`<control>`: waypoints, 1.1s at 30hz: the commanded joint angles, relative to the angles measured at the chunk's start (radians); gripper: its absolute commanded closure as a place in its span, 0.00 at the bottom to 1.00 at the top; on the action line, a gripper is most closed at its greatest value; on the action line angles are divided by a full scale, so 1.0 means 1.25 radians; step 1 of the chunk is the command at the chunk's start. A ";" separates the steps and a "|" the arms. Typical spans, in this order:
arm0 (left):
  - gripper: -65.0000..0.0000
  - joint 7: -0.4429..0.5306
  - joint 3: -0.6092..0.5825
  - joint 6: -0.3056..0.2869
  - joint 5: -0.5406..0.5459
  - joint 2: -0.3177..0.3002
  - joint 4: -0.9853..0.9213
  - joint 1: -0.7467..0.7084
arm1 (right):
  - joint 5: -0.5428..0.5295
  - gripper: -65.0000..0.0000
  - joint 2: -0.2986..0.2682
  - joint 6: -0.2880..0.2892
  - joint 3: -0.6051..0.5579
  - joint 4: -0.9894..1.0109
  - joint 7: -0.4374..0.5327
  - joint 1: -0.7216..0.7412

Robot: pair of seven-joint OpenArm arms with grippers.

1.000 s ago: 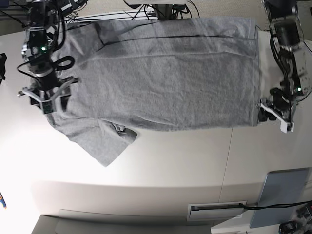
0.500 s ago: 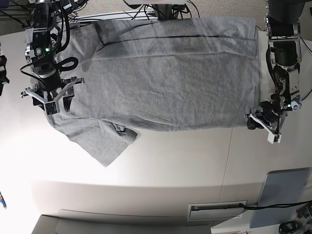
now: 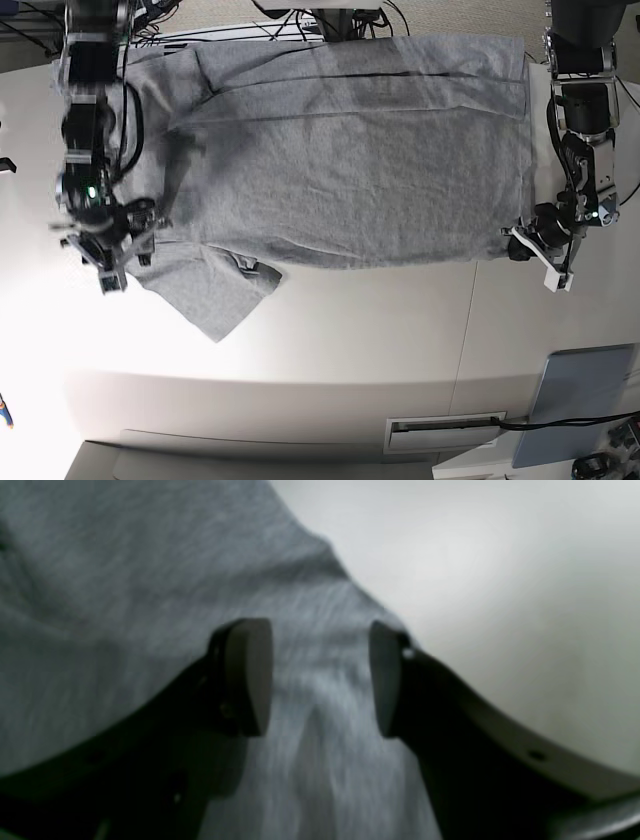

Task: Fold the T-shirt properly
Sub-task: 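Move both grippers to the hem corners and grasp them, then fold the hem up over the shirt toward the collar with both grippers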

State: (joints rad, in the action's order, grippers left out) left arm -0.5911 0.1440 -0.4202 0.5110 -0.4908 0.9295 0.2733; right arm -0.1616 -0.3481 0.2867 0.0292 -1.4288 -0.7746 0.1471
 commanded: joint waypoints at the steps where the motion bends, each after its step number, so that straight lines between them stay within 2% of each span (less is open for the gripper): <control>1: 1.00 -0.034 -0.002 -0.003 -0.016 -0.009 0.002 0.003 | -0.004 0.53 -0.010 -0.002 -0.012 0.025 0.003 0.047; 6: 1.00 -0.038 -0.002 -0.004 -0.033 -0.009 0.002 0.003 | -0.002 0.53 -0.010 -0.002 -0.067 0.232 -0.042 0.209; 12: 1.00 -0.048 -0.002 -0.003 -0.037 -0.009 0.002 0.003 | 0.029 0.53 -0.010 0.003 -0.070 0.412 -0.045 0.356; 16: 1.00 -0.049 -0.002 -0.003 -0.037 -0.009 0.002 0.003 | 0.014 0.53 -0.009 0.082 -0.070 0.468 -0.041 0.399; 22: 1.00 -0.053 -0.002 -0.004 -0.037 -0.008 0.002 0.003 | 0.010 0.53 -0.009 0.093 -0.070 0.575 -0.012 0.428; 28: 1.00 -0.053 -0.002 -0.004 -0.037 -0.007 0.002 0.003 | 0.010 0.53 -0.003 0.171 -0.070 0.641 -0.015 0.424; 30: 1.00 -0.053 -0.002 -0.012 -0.035 -0.005 0.002 0.003 | 0.011 0.59 0.002 0.186 -0.071 0.641 -0.036 0.423; 33: 1.00 -0.053 -0.002 -0.049 -0.024 -0.004 0.002 0.003 | 0.020 0.83 0.006 0.214 -0.070 0.641 -0.058 0.424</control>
State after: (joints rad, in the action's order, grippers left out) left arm -0.6056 0.1444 -0.4736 0.4995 -0.4904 0.9310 0.2745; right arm -0.1406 -0.3408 0.5442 -0.0593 -0.6273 -0.8093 0.6647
